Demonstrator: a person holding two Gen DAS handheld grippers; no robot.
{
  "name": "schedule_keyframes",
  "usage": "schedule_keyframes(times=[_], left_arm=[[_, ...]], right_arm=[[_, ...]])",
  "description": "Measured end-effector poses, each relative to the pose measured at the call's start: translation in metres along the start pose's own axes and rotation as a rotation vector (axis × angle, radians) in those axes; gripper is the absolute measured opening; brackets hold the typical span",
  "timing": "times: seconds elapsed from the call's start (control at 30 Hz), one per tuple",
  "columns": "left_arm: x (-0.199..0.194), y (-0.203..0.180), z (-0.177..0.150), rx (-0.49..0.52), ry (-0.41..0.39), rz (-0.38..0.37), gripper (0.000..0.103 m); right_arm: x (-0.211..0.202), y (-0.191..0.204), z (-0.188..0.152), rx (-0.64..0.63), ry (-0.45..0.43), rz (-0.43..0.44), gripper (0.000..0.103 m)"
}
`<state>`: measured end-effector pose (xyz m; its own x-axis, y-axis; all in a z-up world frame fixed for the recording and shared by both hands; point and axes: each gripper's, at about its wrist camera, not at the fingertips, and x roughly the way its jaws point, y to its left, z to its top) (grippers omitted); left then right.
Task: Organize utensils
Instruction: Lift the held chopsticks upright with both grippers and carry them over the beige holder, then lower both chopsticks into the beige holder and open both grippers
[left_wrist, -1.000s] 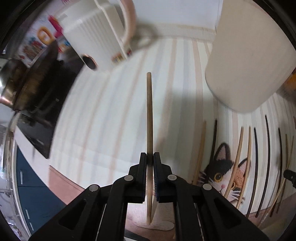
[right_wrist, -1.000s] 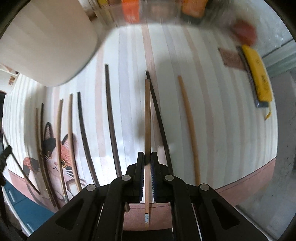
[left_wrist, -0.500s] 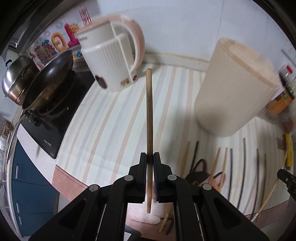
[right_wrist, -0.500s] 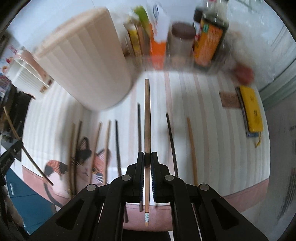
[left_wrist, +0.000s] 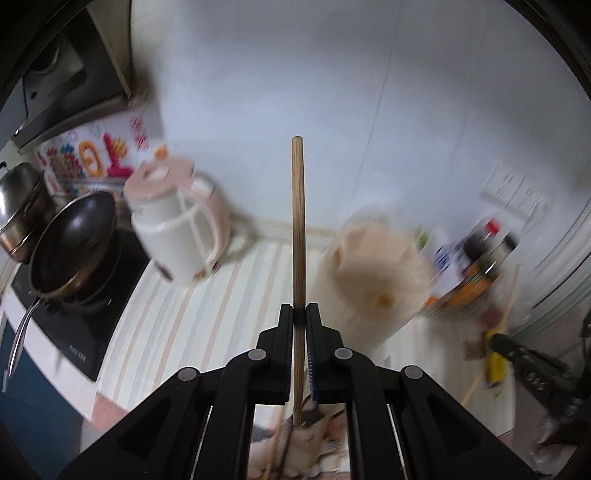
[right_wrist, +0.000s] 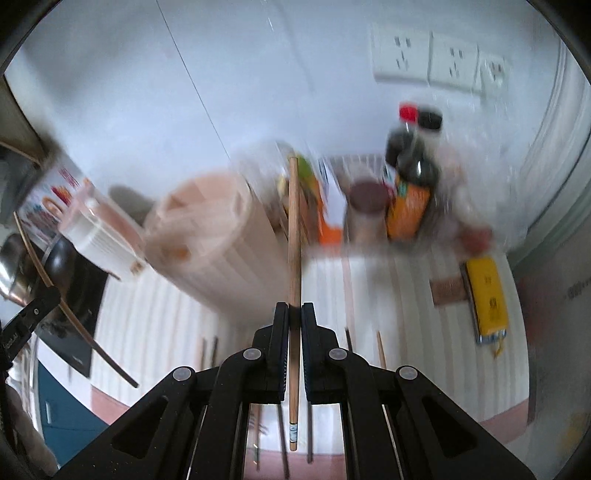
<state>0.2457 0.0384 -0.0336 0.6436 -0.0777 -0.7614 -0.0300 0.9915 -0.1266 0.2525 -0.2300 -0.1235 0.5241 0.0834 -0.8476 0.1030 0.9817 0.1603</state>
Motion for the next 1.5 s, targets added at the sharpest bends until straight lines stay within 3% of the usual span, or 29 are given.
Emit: schedule_keyframes(times=[0.17,0.37,0.73,1.13,1.5], left_arm=[[-0.023,-0.012,0.047,-0.008,-0.064,-0.088,0.004],[-0.017,-0.024,0.097,-0.022,-0.111,-0.135,0.004],[0.059,-0.036,0.148,-0.052,-0.037,-0.168,0.004],[0.131,-0.049,0.141,-0.018,0.070,-0.169,0.004],[0.130,-0.044,0.124,0.001,0.168,-0.201,0.005]], right_arm=[[-0.034,0.021,0.045,-0.021,-0.087,0.047,0.007],[-0.056,0.042,0.104,-0.028,-0.196,0.070,0.007],[-0.009,0.062,0.176,0.024,-0.260,0.079,0.007],[0.058,0.065,0.181,0.046,-0.260,0.108,0.007],[0.083,0.058,0.155,-0.005,-0.136,0.142,0.007]])
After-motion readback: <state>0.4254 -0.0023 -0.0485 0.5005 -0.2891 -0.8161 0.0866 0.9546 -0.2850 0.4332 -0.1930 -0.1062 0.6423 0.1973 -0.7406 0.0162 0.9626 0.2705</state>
